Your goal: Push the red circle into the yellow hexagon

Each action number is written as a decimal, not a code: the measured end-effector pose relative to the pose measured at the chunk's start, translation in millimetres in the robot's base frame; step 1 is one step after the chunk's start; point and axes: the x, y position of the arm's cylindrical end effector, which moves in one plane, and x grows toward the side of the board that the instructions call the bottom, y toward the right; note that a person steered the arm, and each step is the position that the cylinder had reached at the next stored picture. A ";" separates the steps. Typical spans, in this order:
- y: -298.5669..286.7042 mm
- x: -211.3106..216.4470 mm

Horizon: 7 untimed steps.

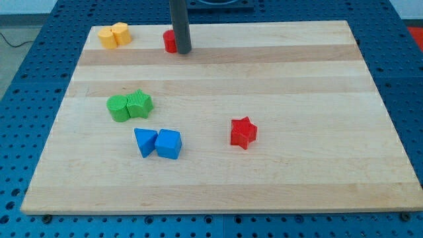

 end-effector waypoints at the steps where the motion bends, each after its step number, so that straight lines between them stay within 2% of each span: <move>1: -13.4 -19.6; 2: 33.4 -20.5; 3: 46.1 -46.9; 5: -27.1 -53.3; 6: 28.3 -41.9; 7: 42.6 -21.9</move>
